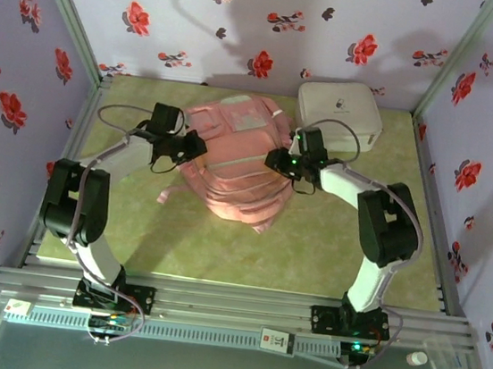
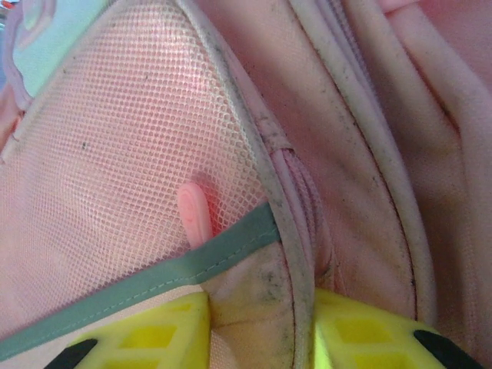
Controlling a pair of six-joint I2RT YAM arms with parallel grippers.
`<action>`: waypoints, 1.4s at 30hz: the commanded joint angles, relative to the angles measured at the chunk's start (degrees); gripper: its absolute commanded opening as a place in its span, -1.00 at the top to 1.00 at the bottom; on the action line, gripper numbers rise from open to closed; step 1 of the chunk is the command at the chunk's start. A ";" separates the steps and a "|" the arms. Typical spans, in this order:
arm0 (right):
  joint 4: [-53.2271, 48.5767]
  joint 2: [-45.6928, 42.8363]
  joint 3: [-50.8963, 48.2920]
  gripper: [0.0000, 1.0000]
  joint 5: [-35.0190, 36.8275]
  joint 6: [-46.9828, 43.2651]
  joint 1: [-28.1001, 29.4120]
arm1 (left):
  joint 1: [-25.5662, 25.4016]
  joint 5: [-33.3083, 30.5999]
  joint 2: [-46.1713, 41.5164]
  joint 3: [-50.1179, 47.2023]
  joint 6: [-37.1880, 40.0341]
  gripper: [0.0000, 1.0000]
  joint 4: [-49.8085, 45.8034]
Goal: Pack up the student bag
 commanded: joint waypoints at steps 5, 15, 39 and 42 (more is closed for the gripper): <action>-2.25 1.27 7.18 0.09 2.49 -5.91 -1.23 | -0.75 2.96 -2.53 -4.18 -7.54 0.98 7.28; -16.89 -18.03 -2.12 -0.03 13.88 -5.42 1.55 | -3.17 1.60 -5.15 -6.17 -18.08 1.00 12.36; -14.97 -21.07 -6.29 0.39 34.79 8.80 29.29 | -19.63 -8.25 -2.07 -4.20 -27.48 1.00 14.67; -12.76 -17.88 -4.93 0.41 34.25 9.57 29.33 | -19.63 -8.28 -1.98 -4.53 -27.65 1.00 14.82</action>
